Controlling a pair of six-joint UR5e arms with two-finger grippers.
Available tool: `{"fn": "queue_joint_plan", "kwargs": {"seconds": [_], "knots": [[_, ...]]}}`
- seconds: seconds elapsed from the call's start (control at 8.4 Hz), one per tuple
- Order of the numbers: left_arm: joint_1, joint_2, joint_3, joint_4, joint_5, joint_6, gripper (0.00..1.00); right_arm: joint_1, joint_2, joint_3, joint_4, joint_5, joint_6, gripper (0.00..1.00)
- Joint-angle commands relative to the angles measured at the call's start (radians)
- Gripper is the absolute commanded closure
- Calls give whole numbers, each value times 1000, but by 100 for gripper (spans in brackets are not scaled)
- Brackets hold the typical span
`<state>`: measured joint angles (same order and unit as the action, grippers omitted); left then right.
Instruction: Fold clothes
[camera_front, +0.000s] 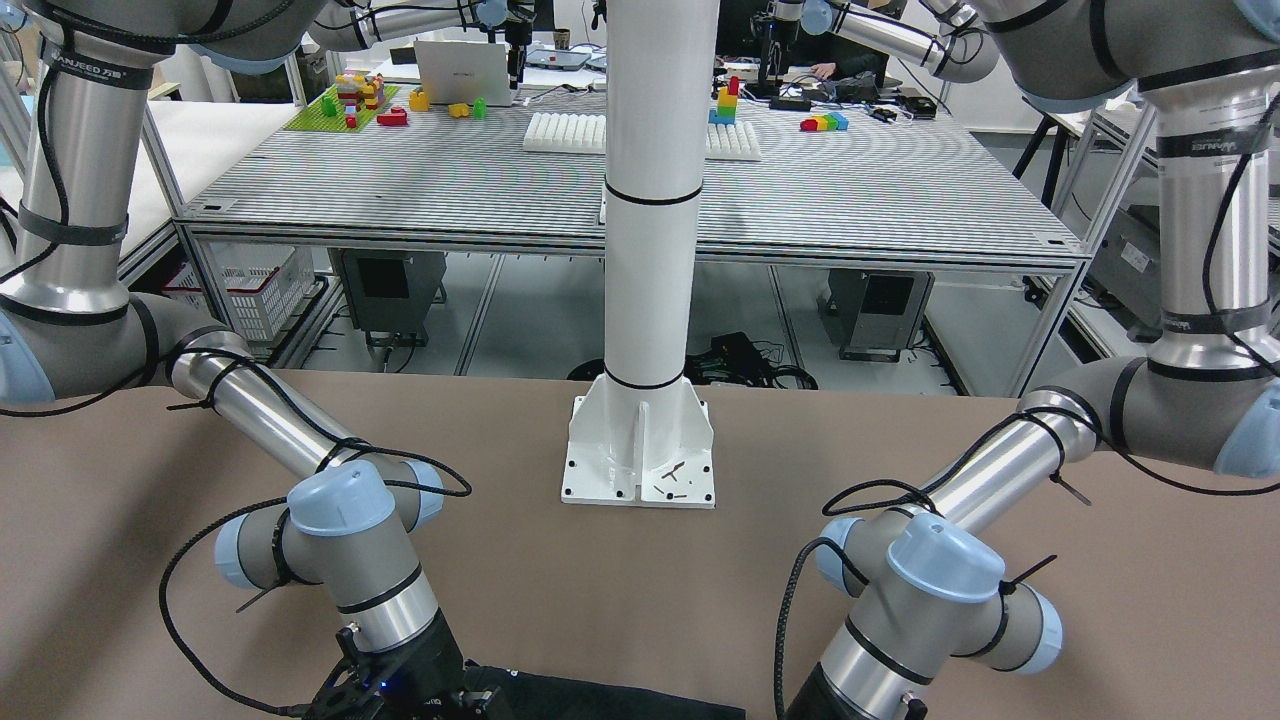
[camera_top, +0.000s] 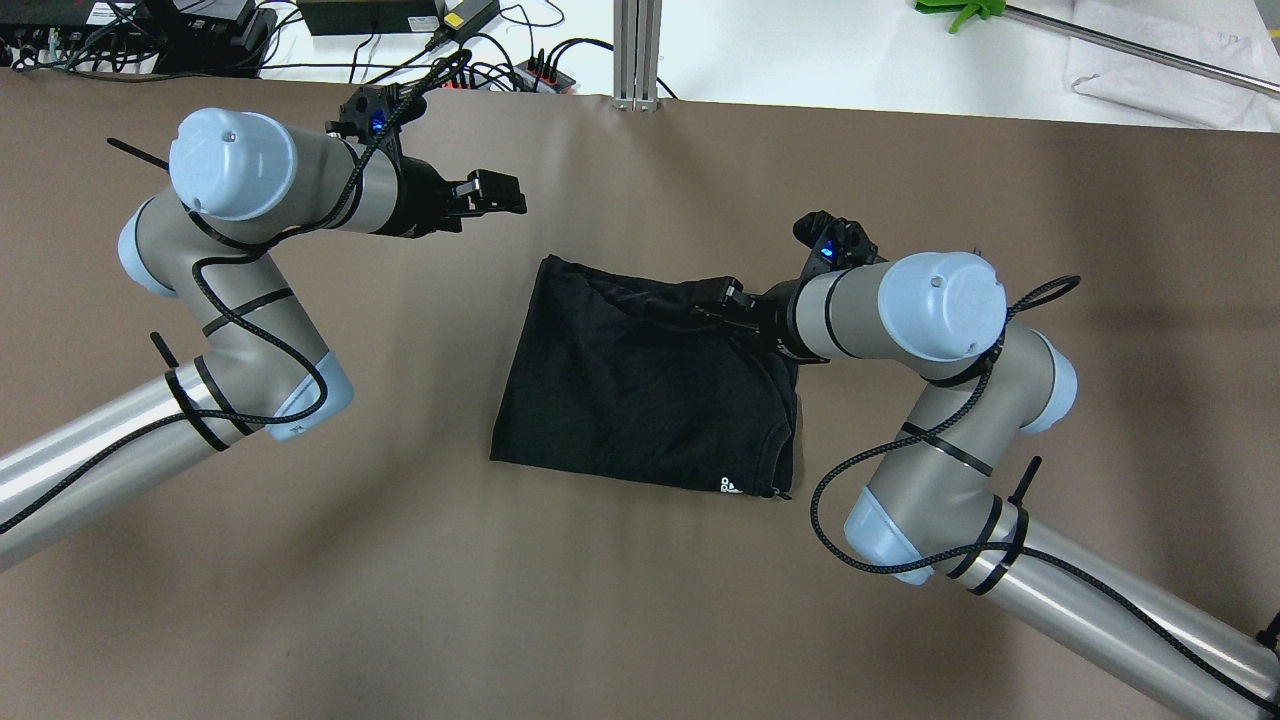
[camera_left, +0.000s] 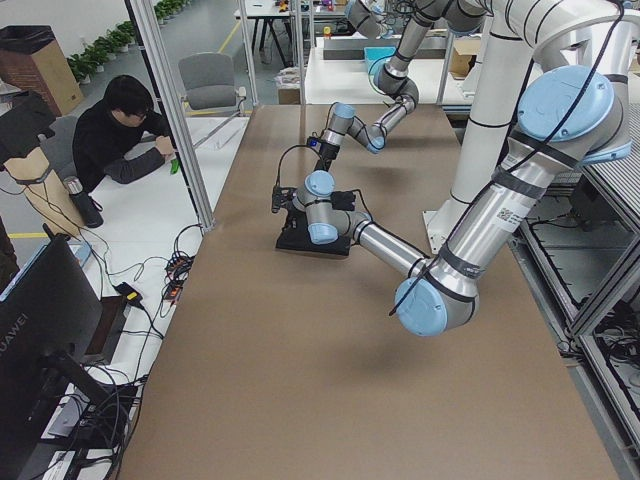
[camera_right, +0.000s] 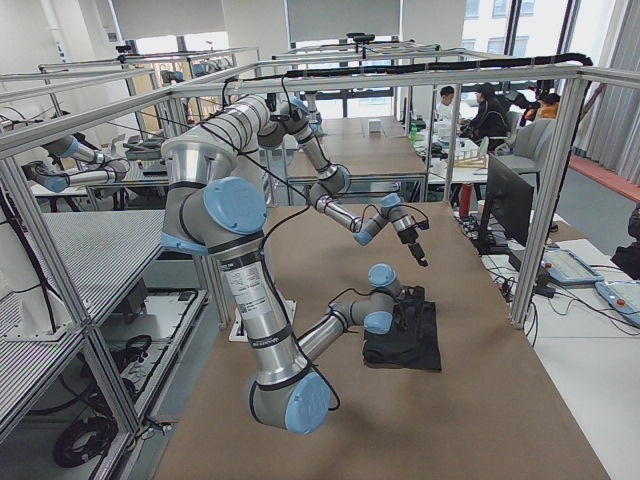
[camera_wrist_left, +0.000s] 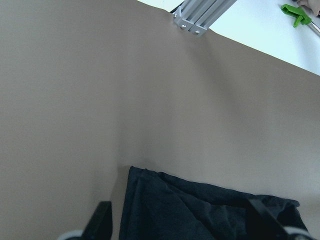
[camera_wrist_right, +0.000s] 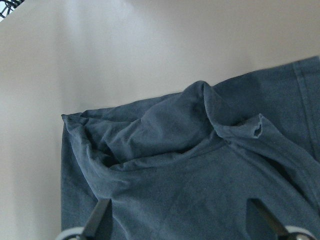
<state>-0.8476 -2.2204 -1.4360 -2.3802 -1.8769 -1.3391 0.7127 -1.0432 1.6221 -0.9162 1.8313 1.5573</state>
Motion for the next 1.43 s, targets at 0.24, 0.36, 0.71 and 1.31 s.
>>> {"fn": "queue_joint_plan", "kwargs": {"seconds": [0.24, 0.36, 0.71, 1.31], "knots": [[-16, 36, -6, -11, -15, 37, 6, -64, 113, -109, -131, -4, -64, 6], [-18, 36, -7, -11, -13, 38, 6, -64, 156, -196, -130, -6, -98, 6], [-18, 34, 2, -8, -11, 70, 6, -7, 196, -304, -174, -81, -334, 6], [-18, 31, 25, -11, -11, 83, 6, 134, 203, -442, -170, -77, -488, 6]]}}
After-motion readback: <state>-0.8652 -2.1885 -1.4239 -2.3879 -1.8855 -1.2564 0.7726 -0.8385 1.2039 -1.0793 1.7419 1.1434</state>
